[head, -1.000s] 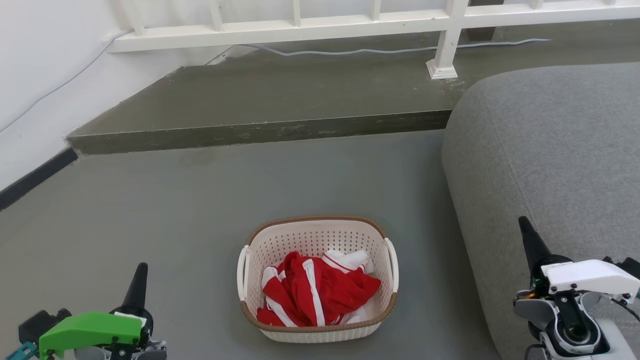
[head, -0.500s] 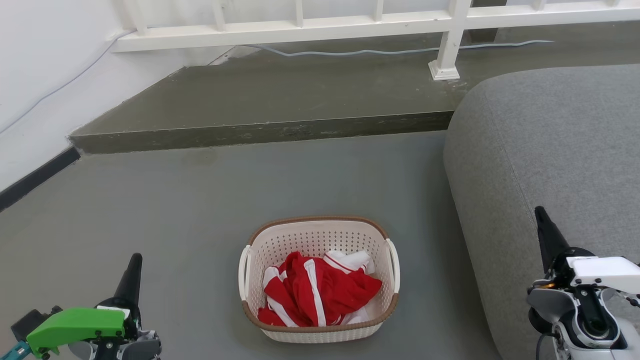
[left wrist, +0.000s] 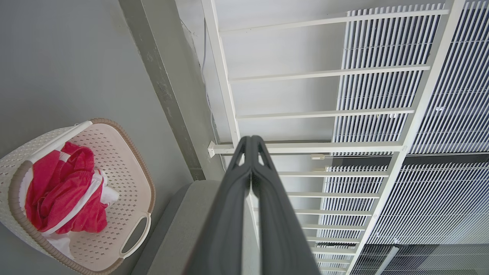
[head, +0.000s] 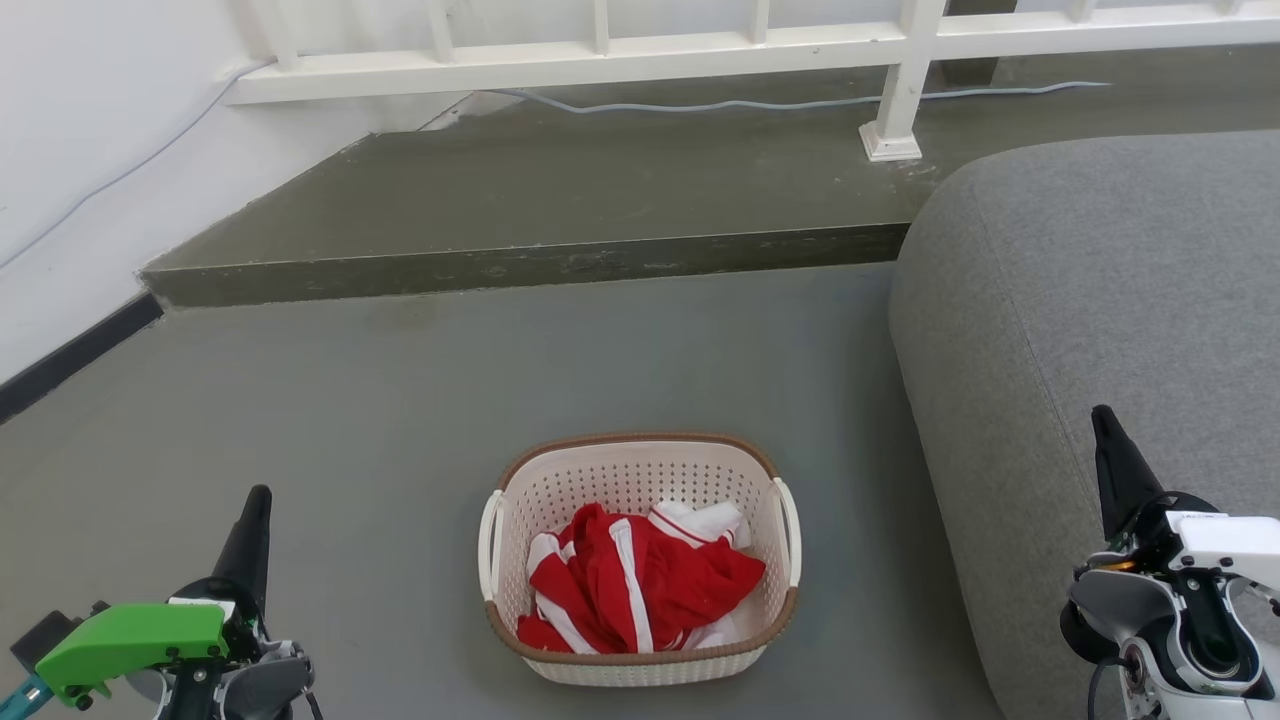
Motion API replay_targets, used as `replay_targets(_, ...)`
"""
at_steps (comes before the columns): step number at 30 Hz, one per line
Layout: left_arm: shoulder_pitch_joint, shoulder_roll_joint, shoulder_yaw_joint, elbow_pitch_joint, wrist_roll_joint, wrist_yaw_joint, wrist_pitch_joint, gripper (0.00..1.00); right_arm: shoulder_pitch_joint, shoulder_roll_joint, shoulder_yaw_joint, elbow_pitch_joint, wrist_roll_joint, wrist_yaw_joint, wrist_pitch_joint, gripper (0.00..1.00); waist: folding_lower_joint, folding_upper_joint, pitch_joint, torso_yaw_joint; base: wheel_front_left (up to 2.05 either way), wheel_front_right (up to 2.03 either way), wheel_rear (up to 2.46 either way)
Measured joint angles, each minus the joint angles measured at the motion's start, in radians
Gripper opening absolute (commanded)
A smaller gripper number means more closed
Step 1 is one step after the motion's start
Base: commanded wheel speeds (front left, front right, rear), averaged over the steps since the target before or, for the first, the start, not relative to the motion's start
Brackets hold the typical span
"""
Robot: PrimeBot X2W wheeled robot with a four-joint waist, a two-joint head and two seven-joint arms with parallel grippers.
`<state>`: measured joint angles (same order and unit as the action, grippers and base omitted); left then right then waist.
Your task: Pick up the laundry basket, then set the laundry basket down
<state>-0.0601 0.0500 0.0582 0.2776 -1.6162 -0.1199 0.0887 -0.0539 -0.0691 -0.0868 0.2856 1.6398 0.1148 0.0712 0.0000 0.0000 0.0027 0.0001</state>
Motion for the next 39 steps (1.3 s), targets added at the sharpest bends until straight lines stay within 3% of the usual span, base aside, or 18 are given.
replay_targets(39,0.0,-0.001,0.002,0.0,0.0,0.0,0.0,0.0,0.0,0.002,-0.002,0.0,0.0,0.002,0.0,0.0,0.0,0.0,0.0,0.0,0.0,0.0,0.0)
